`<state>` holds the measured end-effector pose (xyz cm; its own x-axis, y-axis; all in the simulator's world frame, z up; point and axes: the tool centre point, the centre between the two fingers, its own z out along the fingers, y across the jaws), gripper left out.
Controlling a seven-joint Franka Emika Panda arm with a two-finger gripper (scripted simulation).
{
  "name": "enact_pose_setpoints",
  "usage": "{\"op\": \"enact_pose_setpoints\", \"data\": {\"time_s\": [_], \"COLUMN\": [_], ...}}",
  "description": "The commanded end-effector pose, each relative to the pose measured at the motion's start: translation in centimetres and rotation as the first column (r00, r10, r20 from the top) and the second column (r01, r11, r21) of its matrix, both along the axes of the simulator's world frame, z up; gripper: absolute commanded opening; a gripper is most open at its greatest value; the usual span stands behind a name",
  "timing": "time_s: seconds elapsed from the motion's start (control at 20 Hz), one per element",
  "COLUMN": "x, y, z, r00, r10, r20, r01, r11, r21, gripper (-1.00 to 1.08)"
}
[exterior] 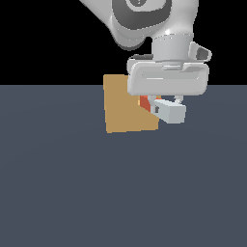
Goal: Insert the peg into the horizontal hole in a box.
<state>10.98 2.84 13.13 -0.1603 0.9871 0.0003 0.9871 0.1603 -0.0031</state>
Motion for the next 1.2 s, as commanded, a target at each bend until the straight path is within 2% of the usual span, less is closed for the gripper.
{"op": "enact_pose_setpoints", "data": {"time_s": [0.0, 0.7, 0.9, 1.15], "x": [0.0, -0.1, -0.5, -1.3], "y": [0.2, 0.5, 2.4, 6.7], "z": [0.3, 0.3, 0.3, 0.4], "r00": [1.0, 1.0, 1.0, 1.0], "r10": [0.012, 0.013, 0.013, 0.013], "r20": [0.003, 0.002, 0.002, 0.004], "r01": [-0.012, -0.013, -0.013, -0.013], "r11": [1.0, 1.0, 1.0, 1.0], "r21": [0.0, -0.001, -0.001, 0.0], "gripper": [-1.0, -1.0, -1.0, -1.0]}}
